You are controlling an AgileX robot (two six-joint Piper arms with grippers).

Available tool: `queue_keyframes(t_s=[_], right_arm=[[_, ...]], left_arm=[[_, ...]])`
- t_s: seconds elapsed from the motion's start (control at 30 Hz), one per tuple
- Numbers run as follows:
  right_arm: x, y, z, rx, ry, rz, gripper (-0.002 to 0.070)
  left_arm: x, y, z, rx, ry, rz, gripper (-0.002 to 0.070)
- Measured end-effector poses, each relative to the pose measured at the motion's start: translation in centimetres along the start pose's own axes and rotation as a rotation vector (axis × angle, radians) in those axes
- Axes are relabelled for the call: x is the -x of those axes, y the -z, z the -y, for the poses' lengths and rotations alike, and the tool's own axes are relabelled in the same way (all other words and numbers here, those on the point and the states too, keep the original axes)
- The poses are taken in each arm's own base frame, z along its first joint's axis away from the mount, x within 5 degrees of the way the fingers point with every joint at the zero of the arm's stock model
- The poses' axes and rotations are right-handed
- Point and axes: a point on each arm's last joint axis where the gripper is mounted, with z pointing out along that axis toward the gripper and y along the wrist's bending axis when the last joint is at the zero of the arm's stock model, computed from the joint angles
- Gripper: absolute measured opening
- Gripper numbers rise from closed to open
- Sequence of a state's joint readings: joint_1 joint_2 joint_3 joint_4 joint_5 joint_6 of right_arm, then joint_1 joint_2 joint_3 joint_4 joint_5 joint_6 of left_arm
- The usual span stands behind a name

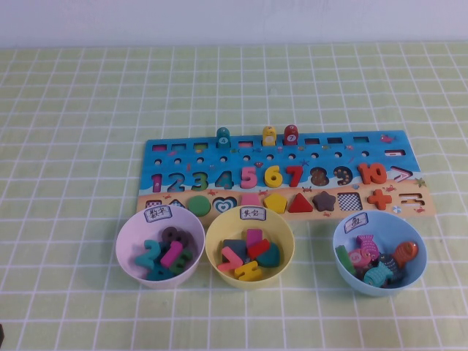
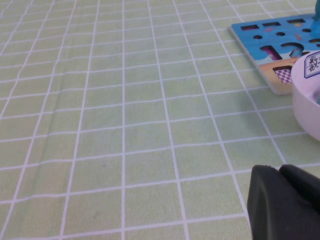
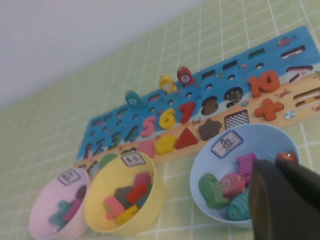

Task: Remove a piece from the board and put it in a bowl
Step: Pick up the "number 10"

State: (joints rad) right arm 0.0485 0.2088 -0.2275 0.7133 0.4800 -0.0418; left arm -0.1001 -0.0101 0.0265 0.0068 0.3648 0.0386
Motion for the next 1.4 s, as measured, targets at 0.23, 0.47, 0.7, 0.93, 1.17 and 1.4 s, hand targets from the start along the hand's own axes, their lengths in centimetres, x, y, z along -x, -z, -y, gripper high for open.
queue_keyframes(t_s=[0.23, 0.47, 0.7, 0.93, 1.17, 1.4], right_arm=[[7.0, -1.9, -4.1, -0.115, 0.237, -0.219, -0.0019], [13.2, -6.0, -5.7, -0.264, 0.423, -0.444, -0.0019], [17.0, -11.9, -5.3, -0.364, 0.481, -0.638, -0.0019], [17.6, -17.2, -4.9, -0.372, 0.526, -0.795, -0.0019], [15.4, -22.0, -5.3, -0.343, 0.588, -0.942, -0.0019], [12.8, -25.6, -5.0, -0.329, 0.648, -1.041, -0.0019]], left_arm=[[0.0, 0.0, 0.0, 0.0, 0.0, 0.0, -0.0003], [0.0, 0.0, 0.0, 0.0, 0.0, 0.0, -0.0003], [0.0, 0.0, 0.0, 0.0, 0.0, 0.0, -0.0003], [0.0, 0.0, 0.0, 0.0, 0.0, 0.0, -0.0003], [0.0, 0.0, 0.0, 0.0, 0.0, 0.0, -0.0003], [0.0, 0.0, 0.0, 0.0, 0.0, 0.0, -0.0003]])
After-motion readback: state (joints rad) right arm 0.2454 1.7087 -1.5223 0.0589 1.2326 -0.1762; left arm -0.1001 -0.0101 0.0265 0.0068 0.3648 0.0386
